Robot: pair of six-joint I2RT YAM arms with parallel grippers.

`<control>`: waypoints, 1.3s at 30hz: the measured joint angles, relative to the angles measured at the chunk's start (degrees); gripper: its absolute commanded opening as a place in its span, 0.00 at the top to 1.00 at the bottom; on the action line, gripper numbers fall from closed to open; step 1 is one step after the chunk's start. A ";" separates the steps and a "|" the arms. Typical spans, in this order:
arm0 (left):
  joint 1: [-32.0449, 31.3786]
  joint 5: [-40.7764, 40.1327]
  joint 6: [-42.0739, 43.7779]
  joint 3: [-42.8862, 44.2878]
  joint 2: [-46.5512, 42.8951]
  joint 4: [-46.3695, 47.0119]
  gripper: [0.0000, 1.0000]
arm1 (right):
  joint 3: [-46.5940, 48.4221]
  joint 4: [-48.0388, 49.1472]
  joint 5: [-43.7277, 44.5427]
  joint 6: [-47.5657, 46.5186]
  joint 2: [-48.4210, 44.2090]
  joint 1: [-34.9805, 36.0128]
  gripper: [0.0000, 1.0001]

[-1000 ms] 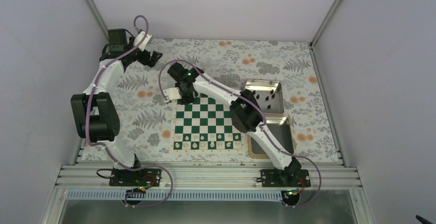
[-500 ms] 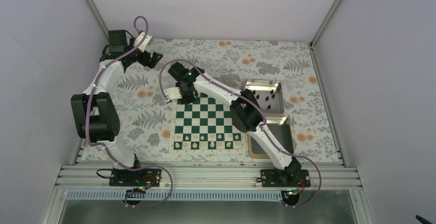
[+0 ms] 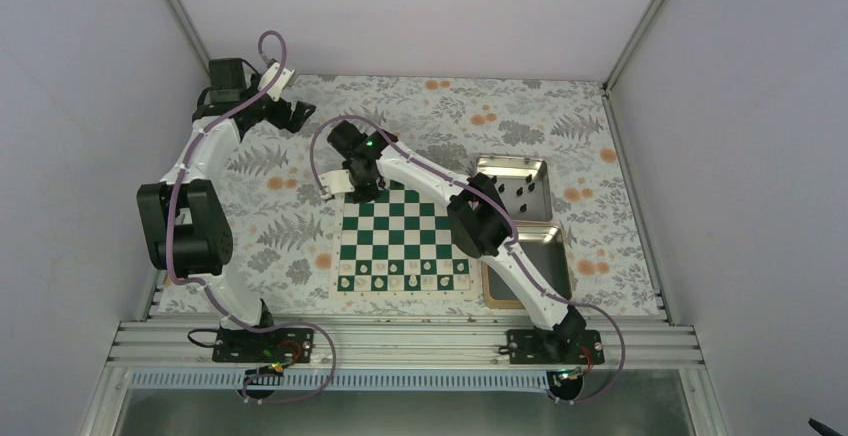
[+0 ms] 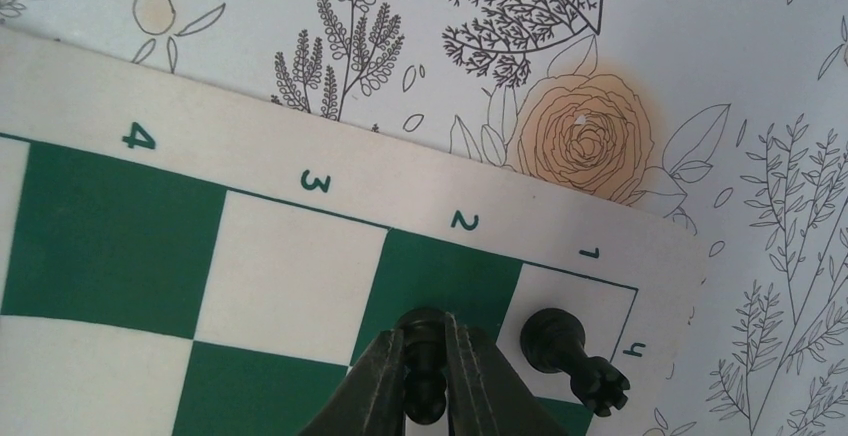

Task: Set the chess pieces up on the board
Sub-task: Place the chess piece on the chessboard, then pick up the chess piece from the storage box.

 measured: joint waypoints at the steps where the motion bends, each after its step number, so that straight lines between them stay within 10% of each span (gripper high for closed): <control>1: 0.00 0.04 0.00 -0.04 0.00 0.09 0.00 | 0.00 0.00 0.00 0.00 0.00 0.00 0.85; 31: 0.44 0.90 -0.44 -0.22 -1.99 0.22 0.00 | -7.23 -0.55 -2.14 1.84 -12.83 -1.29 0.54; 39: 0.61 -0.48 -1.05 0.74 -3.02 -0.15 0.00 | -15.54 -1.03 -3.89 2.67 -30.88 -17.86 0.54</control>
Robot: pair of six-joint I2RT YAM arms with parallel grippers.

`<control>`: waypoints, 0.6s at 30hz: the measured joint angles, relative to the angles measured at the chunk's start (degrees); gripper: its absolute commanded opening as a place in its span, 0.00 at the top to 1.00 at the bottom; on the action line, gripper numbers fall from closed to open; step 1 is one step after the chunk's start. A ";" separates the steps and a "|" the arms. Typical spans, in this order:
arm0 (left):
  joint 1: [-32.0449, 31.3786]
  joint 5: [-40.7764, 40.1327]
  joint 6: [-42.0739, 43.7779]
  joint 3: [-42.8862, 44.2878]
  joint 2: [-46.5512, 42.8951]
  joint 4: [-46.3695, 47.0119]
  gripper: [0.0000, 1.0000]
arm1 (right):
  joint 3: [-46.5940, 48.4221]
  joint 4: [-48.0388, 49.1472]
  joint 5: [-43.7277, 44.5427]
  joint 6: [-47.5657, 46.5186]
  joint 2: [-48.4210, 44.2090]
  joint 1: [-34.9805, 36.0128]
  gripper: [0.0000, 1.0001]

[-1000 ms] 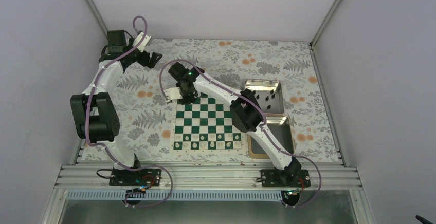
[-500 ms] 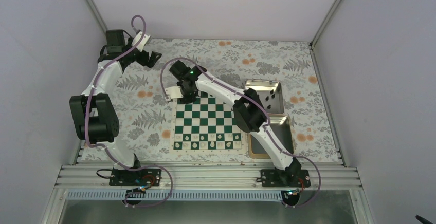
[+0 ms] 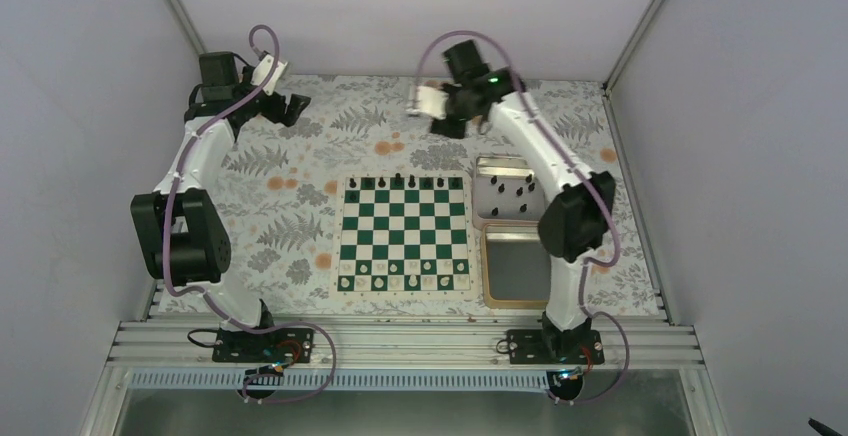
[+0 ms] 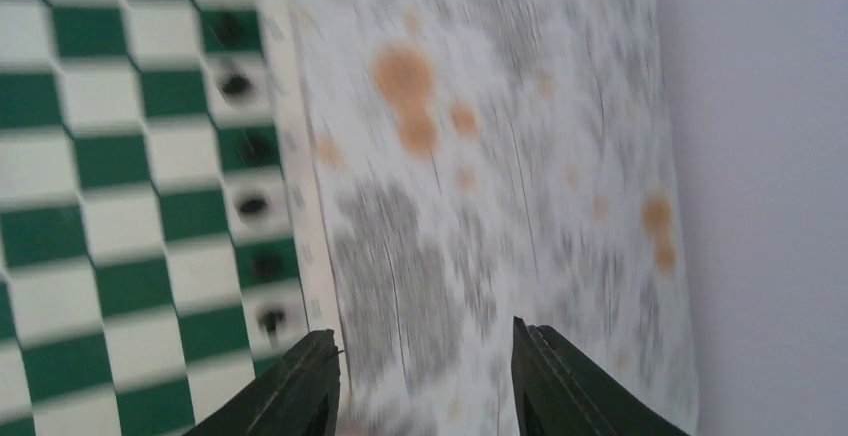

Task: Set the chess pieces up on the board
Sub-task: Pick up the chess piece from the storage box.

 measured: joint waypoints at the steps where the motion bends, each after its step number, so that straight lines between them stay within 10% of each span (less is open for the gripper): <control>1: 0.04 -0.02 -0.13 0.00 0.00 0.02 0.00 | -2.08 0.13 0.31 0.15 -1.46 -2.93 0.54; 18: 0.07 -0.52 -1.77 -1.25 0.83 0.44 0.00 | -27.61 -0.66 4.35 0.48 -6.01 -19.80 0.55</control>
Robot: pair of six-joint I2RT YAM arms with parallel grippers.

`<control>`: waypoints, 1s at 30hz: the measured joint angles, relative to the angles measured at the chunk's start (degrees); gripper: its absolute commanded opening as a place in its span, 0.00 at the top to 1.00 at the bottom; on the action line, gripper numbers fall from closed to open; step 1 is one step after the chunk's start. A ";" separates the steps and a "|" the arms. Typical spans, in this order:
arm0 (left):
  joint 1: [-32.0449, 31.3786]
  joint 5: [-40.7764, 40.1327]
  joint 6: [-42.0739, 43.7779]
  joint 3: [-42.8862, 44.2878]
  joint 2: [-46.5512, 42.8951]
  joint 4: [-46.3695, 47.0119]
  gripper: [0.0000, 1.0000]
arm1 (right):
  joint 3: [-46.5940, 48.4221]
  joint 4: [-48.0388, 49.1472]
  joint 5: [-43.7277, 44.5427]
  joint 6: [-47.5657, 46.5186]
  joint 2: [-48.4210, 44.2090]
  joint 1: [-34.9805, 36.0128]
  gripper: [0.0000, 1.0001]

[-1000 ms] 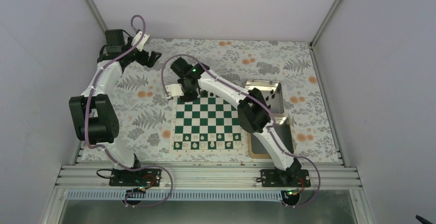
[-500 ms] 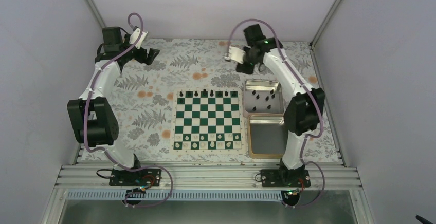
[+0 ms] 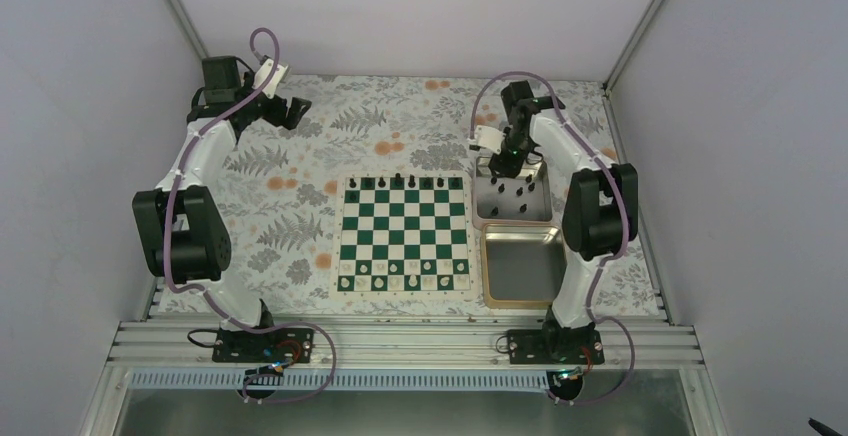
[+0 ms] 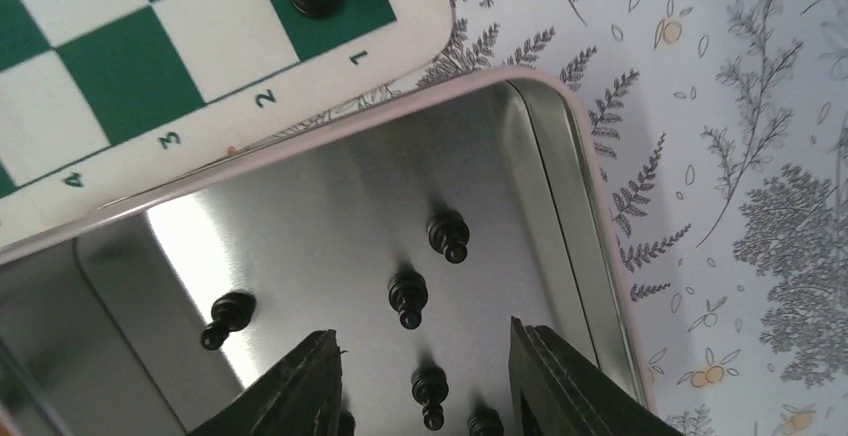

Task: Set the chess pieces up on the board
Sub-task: Pick up the chess piece from the storage box.

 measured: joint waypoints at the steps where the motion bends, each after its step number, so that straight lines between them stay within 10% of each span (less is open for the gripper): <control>1: 0.00 0.00 -0.02 0.00 0.02 0.00 0.00 | -0.02 0.11 0.17 0.09 0.50 -0.35 0.56; 30: 0.00 -0.90 0.02 -0.22 1.38 0.04 0.00 | 4.09 1.22 0.52 1.46 11.93 -1.49 0.75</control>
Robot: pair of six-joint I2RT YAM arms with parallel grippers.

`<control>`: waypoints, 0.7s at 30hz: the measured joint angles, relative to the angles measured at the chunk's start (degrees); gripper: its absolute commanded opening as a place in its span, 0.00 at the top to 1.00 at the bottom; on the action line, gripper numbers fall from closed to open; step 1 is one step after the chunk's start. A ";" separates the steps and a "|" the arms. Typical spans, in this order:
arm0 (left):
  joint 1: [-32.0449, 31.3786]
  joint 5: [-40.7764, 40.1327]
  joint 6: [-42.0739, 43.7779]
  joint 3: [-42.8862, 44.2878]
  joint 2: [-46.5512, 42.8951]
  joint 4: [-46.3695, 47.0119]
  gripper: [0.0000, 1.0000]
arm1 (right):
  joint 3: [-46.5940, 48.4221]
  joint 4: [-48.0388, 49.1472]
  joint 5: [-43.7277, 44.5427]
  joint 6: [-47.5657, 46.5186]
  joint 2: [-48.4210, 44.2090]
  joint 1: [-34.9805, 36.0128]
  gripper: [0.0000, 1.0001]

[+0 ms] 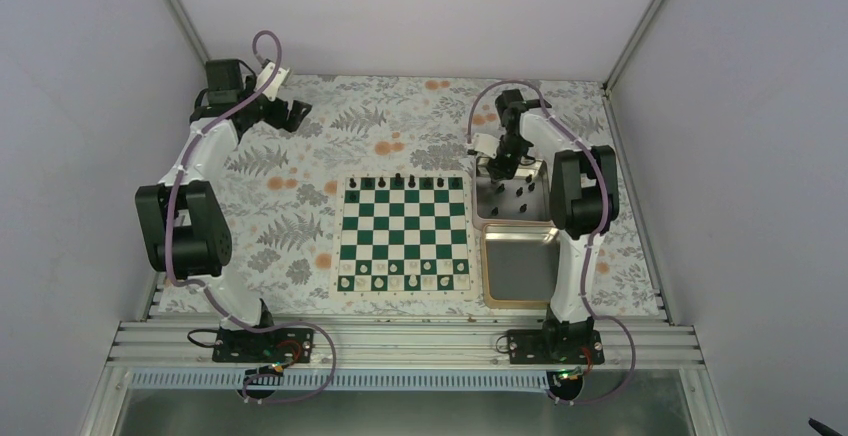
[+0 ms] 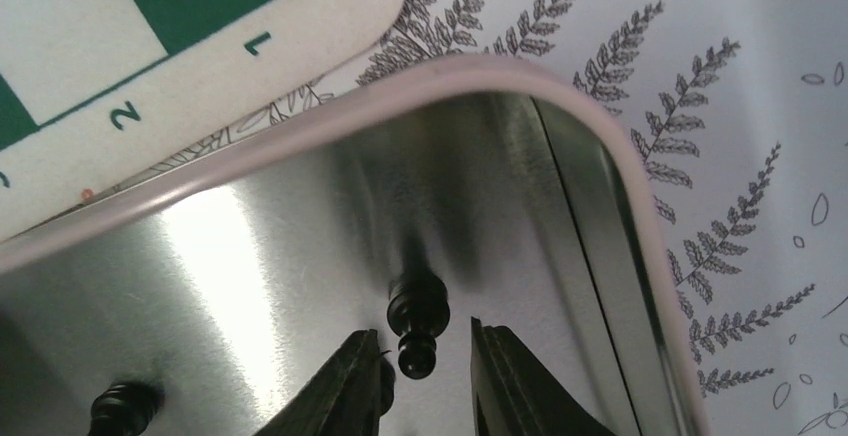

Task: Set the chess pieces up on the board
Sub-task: Pick up the chess piece from the storage box.

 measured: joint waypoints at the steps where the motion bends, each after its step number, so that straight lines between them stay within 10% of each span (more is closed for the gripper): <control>1: 0.00 0.00 0.00 0.00 0.17 0.00 0.00 | 0.00 -0.07 0.00 -0.02 0.07 -0.20 0.75; 21: 0.00 0.00 0.07 -0.44 0.52 0.02 0.00 | 1.09 -1.14 -0.42 0.42 2.40 -0.61 0.89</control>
